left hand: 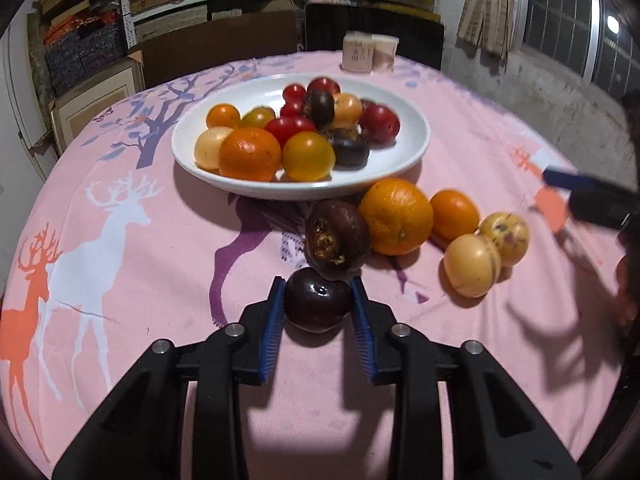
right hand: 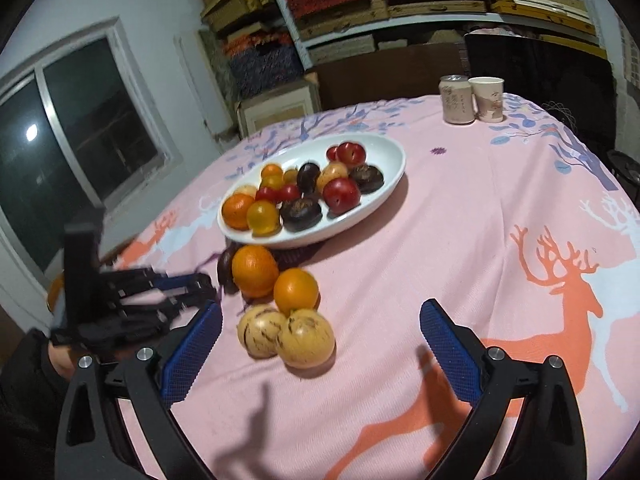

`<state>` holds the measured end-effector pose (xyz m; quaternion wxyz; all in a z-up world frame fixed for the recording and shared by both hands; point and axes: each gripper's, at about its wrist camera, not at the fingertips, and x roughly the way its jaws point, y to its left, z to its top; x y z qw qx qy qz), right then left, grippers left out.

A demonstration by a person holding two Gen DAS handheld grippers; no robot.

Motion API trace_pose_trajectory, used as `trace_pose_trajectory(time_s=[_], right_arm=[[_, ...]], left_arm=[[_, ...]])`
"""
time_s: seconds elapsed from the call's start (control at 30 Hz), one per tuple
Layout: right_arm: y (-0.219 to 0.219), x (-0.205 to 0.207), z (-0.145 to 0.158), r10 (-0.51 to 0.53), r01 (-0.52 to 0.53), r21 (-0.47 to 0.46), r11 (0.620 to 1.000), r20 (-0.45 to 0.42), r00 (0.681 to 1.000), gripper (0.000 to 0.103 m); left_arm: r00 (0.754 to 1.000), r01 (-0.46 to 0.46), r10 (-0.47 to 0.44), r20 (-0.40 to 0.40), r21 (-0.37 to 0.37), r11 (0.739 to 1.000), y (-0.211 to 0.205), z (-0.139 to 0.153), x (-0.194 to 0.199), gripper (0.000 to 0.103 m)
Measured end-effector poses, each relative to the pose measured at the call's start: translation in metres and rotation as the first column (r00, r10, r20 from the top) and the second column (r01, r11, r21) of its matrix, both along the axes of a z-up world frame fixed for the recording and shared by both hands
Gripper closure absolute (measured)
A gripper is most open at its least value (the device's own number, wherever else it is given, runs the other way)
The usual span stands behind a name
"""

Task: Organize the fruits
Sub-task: 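Grasp a dark plum with the left tool while the right tool grasps a pale yellow fruit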

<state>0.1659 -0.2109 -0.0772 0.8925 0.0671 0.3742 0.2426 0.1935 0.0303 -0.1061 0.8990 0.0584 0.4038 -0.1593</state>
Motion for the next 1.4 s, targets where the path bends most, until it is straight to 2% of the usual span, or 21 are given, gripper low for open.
trace_pose_trajectory(time_s=[0.07, 0.13, 0.2, 0.27, 0.5, 0.6, 0.63, 0.67, 0.93, 1.13, 1.4], right_arm=[[0.015, -0.003, -0.004, 0.047, -0.047, -0.086, 0.995, -0.003, 0.999, 0.007], [0.029, -0.006, -0.01, 0.087, -0.087, -0.159, 0.983, -0.008, 0.996, 0.018], [0.04, -0.004, -0.019, 0.119, -0.125, -0.204, 0.971, -0.041, 0.992, 0.039], [0.042, 0.001, -0.021, 0.109, -0.12, -0.211, 0.97, -0.062, 0.992, 0.049], [0.046, 0.01, -0.027, 0.111, -0.129, -0.234, 0.964, -0.088, 0.99, 0.047], [0.043, 0.016, -0.033, 0.12, -0.142, -0.176, 0.974, -0.128, 0.984, 0.048], [0.042, 0.017, -0.032, 0.124, -0.144, -0.163, 0.976, -0.129, 0.984, 0.051], [0.041, 0.015, -0.03, 0.132, -0.149, -0.14, 0.979, -0.12, 0.984, 0.062], [0.034, 0.003, -0.019, 0.14, -0.145, -0.077, 0.986, -0.067, 0.988, 0.062], [0.017, 0.002, -0.016, 0.103, -0.104, -0.016, 0.994, -0.067, 0.992, 0.062], [-0.012, 0.009, -0.005, 0.036, -0.029, 0.124, 0.992, -0.058, 0.998, 0.062]], left_arm=[[0.999, -0.011, 0.013, 0.031, -0.069, 0.998, 0.01, 0.008, -0.005, 0.071], [0.999, -0.021, 0.026, 0.038, -0.126, 0.992, 0.018, 0.012, -0.005, 0.071], [0.999, -0.027, 0.031, 0.028, -0.138, 0.99, 0.02, 0.012, -0.004, 0.071], [0.999, -0.021, 0.024, 0.024, -0.132, 0.991, 0.017, 0.011, -0.003, 0.071], [1.0, -0.021, 0.022, 0.002, -0.139, 0.99, 0.019, 0.008, -0.002, 0.071], [1.0, -0.026, 0.026, -0.002, -0.147, 0.989, 0.021, 0.007, -0.001, 0.071], [1.0, -0.026, 0.026, -0.002, -0.146, 0.989, 0.021, 0.007, -0.001, 0.071], [1.0, -0.026, 0.027, -0.002, -0.146, 0.989, 0.021, 0.007, -0.001, 0.071], [0.999, -0.028, 0.031, 0.017, -0.152, 0.988, 0.022, 0.01, -0.003, 0.071], [0.999, -0.032, 0.036, 0.02, -0.156, 0.987, 0.023, 0.011, -0.005, 0.071], [0.998, -0.056, 0.061, 0.019, -0.188, 0.981, 0.03, 0.015, -0.006, 0.071]])
